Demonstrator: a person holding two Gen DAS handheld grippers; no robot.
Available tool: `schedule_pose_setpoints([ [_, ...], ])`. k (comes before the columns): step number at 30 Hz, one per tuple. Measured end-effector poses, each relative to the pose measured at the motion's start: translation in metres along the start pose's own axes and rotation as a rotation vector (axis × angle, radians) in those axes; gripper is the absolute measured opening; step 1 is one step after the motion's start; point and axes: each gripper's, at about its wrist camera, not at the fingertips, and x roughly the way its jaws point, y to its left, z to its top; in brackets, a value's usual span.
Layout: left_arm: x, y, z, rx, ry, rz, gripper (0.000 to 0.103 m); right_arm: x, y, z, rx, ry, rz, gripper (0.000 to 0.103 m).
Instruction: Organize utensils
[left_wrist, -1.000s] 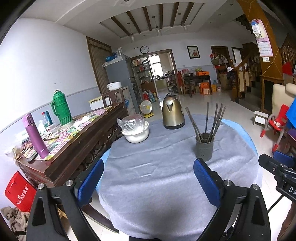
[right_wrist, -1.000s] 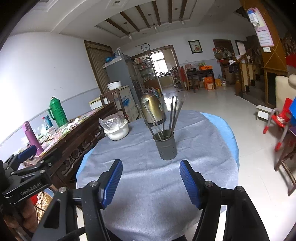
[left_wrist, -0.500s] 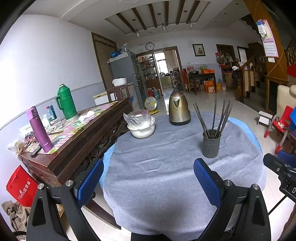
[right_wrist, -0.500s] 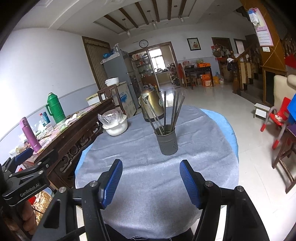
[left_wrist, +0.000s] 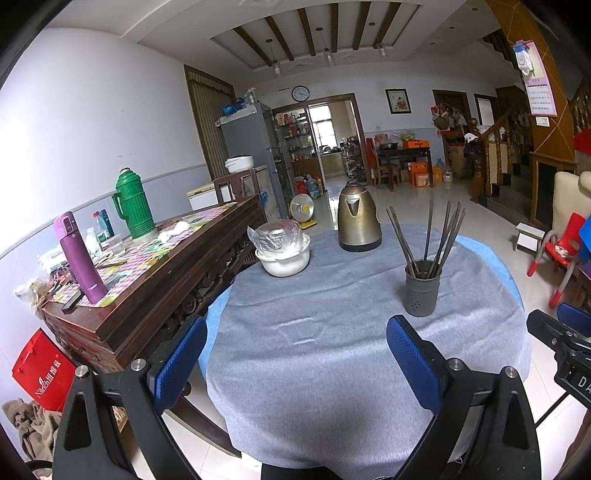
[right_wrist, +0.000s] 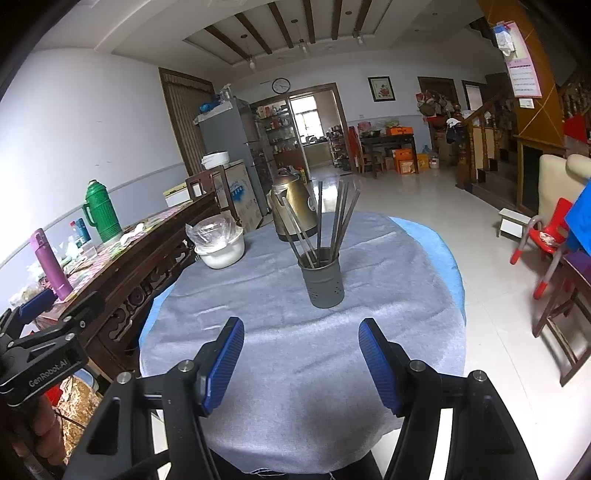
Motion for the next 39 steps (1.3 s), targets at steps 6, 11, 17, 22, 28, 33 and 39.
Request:
schedule_pose_setpoints([
  [6,-0.001,0.002,0.001,-0.005,-0.006,0.002,0.098,-0.003,0.001,0.001,-0.002,-0.002,-0.012,0.068],
  [11,-0.004,0.005,0.001,-0.012,-0.013,0.008,0.098,-0.007,0.005,0.0,-0.01,-0.007,-0.027,0.068],
  [17,-0.006,0.008,0.0,-0.021,-0.013,0.008,0.098,-0.008,0.003,-0.001,-0.003,0.0,-0.035,0.068],
  [22,-0.007,0.009,-0.001,-0.025,-0.014,0.009,0.098,-0.008,0.002,-0.002,0.004,0.001,-0.049,0.068],
  [28,-0.009,0.01,-0.002,-0.03,-0.017,0.013,0.098,-0.007,0.0,-0.001,0.025,0.003,-0.065,0.068],
  [33,-0.009,0.011,-0.001,-0.036,-0.01,0.015,0.098,-0.01,-0.004,0.001,0.042,-0.009,-0.077,0.068],
  [39,-0.01,0.01,-0.001,-0.036,-0.016,0.024,0.098,-0.013,-0.004,0.003,0.035,-0.03,-0.096,0.068],
])
